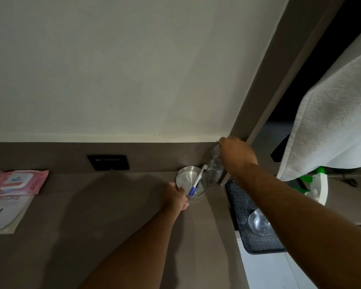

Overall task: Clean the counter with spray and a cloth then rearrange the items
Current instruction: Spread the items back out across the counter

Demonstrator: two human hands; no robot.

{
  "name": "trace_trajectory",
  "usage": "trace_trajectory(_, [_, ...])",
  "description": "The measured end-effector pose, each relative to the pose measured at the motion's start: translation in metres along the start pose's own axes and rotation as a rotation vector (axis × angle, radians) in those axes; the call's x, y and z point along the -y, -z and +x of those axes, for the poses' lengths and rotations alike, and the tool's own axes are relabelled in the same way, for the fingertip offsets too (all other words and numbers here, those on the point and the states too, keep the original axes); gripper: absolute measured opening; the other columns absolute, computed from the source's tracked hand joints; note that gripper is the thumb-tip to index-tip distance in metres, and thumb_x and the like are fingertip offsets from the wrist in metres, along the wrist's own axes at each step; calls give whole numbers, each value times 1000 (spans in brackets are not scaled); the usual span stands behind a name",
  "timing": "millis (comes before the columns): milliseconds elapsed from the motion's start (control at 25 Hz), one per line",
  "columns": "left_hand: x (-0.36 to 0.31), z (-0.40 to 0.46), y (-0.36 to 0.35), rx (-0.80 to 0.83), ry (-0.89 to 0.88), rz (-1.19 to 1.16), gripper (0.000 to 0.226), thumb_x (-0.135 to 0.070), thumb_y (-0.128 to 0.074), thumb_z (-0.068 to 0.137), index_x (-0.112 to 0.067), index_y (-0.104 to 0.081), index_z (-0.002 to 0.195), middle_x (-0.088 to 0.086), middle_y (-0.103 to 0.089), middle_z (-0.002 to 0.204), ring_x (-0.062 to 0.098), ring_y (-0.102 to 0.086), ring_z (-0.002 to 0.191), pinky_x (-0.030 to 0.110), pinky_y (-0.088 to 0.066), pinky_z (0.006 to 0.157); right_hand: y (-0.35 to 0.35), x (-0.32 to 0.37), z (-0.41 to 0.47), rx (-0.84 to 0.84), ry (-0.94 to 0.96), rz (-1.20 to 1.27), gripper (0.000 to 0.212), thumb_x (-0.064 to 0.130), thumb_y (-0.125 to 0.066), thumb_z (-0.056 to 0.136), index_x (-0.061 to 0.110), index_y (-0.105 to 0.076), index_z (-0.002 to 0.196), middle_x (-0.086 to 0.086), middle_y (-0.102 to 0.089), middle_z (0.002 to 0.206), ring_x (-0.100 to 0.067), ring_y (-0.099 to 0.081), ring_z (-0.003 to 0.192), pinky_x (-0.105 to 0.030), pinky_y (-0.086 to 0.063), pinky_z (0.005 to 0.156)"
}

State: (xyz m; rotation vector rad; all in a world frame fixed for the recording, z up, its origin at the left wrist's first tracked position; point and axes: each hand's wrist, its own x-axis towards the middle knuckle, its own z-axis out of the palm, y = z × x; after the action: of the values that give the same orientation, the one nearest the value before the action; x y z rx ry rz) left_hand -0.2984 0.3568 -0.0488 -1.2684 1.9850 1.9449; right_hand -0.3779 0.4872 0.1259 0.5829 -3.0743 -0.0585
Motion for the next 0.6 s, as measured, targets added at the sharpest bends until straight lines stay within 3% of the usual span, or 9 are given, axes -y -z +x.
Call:
trace_trajectory(120, [8, -11, 38, 56, -18, 53, 37, -23, -54, 98, -14, -44, 132, 14, -67, 88, 20, -62, 59, 24, -48, 41, 2, 17, -18, -74, -79, 34, 49, 11, -60, 90, 9, -44, 136, -20, -34, 146, -36, -63, 105, -39, -56, 72])
trace_trajectory(200, [13, -7, 82, 17, -108, 161, 40, -27, -57, 94, -17, -46, 131, 13, -68, 102, 20, -63, 63, 24, -48, 41, 0, 42, -29, -146, -40, 57, 48, 15, -61, 91, 11, -46, 136, -16, -25, 154, -34, -55, 120, -38, -56, 80])
trace_trajectory(240, [14, -6, 114, -23, -161, 231, 39, -29, -58, 91, -20, -49, 129, 12, -69, 109, 23, -67, 70, 28, -54, 49, -3, 61, -34, -161, 19, 75, 42, 16, -59, 92, 11, -51, 133, -15, -27, 154, -33, -50, 127, -39, -56, 86])
trace_trajectory(320, [16, -4, 193, -143, -245, 382, 39, -30, -59, 88, -20, -54, 125, 9, -68, 118, 28, -68, 95, 38, -57, 80, -10, 114, -39, -126, 143, 139, 39, 22, -56, 93, 11, -53, 131, -13, -31, 152, -33, -46, 131, -42, -50, 97])
trace_trajectory(400, [20, -2, 283, -311, -301, 500, 36, -23, -60, 91, -12, -58, 124, 12, -65, 121, 32, -61, 113, 38, -47, 97, -19, 184, -40, -42, 210, 396, 47, 26, -59, 93, 15, -47, 137, -13, -37, 148, -33, -49, 126, -39, -43, 102])
trace_trajectory(520, [31, 11, 409, -510, -215, 617, 34, -33, -50, 98, -15, -56, 125, 10, -64, 124, 32, -60, 113, 42, -47, 97, -41, 304, -36, 172, 230, 713, 46, 27, -64, 91, 15, -52, 134, -8, -53, 135, -25, -53, 122, -32, -40, 101])
trace_trajectory(600, [40, 27, 463, -544, -181, 645, 34, -32, -48, 98, -17, -54, 128, 9, -63, 124, 30, -62, 109, 43, -52, 92, -62, 378, -31, 353, 92, 934, 27, 27, -66, 90, 14, -62, 113, -6, -64, 110, -23, -63, 100, -34, -50, 87])
